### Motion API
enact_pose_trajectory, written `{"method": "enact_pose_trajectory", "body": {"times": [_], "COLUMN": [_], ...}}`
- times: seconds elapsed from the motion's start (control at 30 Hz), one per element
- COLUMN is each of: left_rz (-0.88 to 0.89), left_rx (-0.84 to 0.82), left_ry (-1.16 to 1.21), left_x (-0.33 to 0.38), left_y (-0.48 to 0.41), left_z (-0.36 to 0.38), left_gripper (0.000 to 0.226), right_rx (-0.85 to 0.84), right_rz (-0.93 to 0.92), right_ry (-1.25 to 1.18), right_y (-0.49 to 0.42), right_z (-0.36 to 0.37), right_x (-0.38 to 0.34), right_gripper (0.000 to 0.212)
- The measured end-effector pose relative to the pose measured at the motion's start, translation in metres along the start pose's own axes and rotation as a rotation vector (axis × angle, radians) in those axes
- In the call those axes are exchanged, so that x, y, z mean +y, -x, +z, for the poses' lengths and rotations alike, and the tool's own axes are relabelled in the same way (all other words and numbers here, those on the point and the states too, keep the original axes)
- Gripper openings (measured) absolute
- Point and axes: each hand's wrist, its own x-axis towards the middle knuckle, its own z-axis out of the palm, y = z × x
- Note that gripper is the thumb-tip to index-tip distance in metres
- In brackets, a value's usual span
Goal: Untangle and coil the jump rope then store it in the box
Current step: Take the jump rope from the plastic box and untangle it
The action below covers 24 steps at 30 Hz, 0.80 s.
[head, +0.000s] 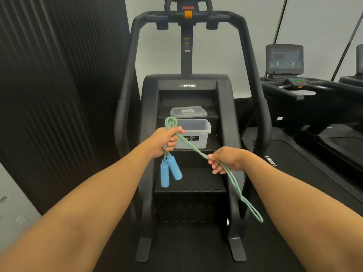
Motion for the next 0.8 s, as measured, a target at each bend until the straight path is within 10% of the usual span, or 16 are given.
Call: {"method": "enact_pose_trajectory", "body": {"times": [0.4, 0.8], "left_rz": [-0.008, -0.035], "left_rx": [-0.169, -0.069], "left_ry": [-0.084, -0.16], "left_x": [0.002, 0.004], "left_y": [0.008, 0.008], "left_z": [0.035, 0.009], "left_gripper": [0.022, 0.032], "right_rx": [-0.145, 0.18], "right_rz": [-0.361, -0.079], "right_ry": [-0.386, -0.242], "right_y": [0.007, 0.0], "right_z": [0.026, -0.001], "right_x": [-0.043, 0.022], "right_gripper": [0.032, 0.023]}}
